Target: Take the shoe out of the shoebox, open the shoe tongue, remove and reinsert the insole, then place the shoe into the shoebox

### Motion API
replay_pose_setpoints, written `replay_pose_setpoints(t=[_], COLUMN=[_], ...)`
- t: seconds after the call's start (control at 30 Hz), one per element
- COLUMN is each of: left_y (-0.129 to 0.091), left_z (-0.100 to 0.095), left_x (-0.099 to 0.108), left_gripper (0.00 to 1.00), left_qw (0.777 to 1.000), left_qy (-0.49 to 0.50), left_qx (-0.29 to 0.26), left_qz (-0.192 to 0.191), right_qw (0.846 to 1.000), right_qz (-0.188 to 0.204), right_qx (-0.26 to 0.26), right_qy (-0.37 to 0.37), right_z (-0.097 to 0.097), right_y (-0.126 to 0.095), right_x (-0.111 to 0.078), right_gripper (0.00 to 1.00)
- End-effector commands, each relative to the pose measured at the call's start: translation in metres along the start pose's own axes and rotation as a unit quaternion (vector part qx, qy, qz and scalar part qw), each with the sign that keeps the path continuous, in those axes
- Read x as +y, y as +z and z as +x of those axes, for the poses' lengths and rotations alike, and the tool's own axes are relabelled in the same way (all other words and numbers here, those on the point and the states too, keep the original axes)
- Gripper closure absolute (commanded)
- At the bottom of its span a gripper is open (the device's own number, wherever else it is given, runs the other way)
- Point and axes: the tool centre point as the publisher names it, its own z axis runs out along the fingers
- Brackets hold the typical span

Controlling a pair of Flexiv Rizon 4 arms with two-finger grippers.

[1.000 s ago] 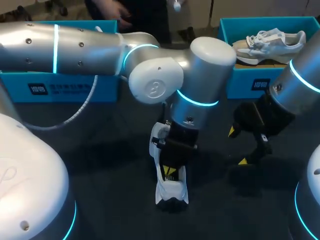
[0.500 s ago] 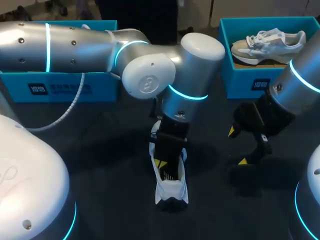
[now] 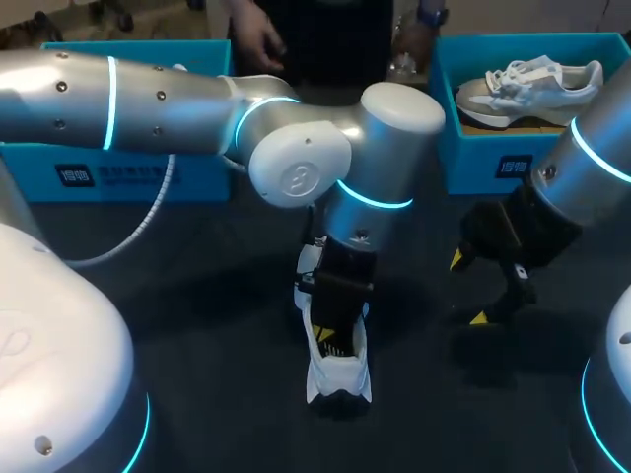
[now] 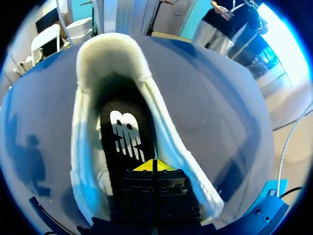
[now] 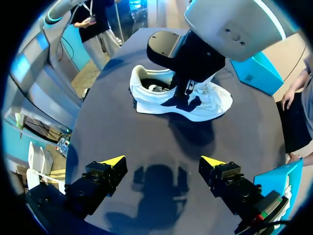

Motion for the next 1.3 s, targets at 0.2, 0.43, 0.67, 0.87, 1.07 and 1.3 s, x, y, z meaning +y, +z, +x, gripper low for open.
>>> replay_pose_setpoints(t=[0.2, 0.43, 0.67, 0.87, 1.07, 1.3], left_y=[-0.023, -0.017, 0.003, 0.008, -0.012, -0.031], left_z=[0.013, 0.012, 0.013, 0.011, 0.017, 0.010], left_x=[-0.021, -0.019, -0.008, -0.005, -0.017, -0.041], left_gripper=[1.00, 1.00, 1.00, 1.00, 1.00, 1.00], left_qw=[1.000, 0.999, 1.000, 0.999, 1.000, 0.998], left_qy=[-0.003, -0.004, -0.015, -0.026, -0.016, 0.002], left_qx=[-0.012, 0.030, 0.023, -0.016, -0.019, -0.053], left_qz=[-0.016, -0.018, -0.014, -0.009, -0.013, -0.022], right_qw=[1.000, 1.000, 1.000, 1.000, 1.000, 1.000], right_qz=[0.001, 0.001, 0.001, 0.001, 0.001, 0.001], right_qx=[-0.001, -0.001, -0.001, -0.001, -0.001, -0.001], right_qy=[0.000, 0.000, 0.000, 0.000, 0.000, 0.000], right_z=[0.001, 0.001, 0.001, 0.001, 0.001, 0.001], right_y=[0.001, 0.001, 0.001, 0.001, 0.001, 0.001], right_x=[0.000, 0.000, 0.000, 0.000, 0.000, 0.000], right_gripper=[0.00, 0.00, 0.00, 0.00, 0.00, 0.00])
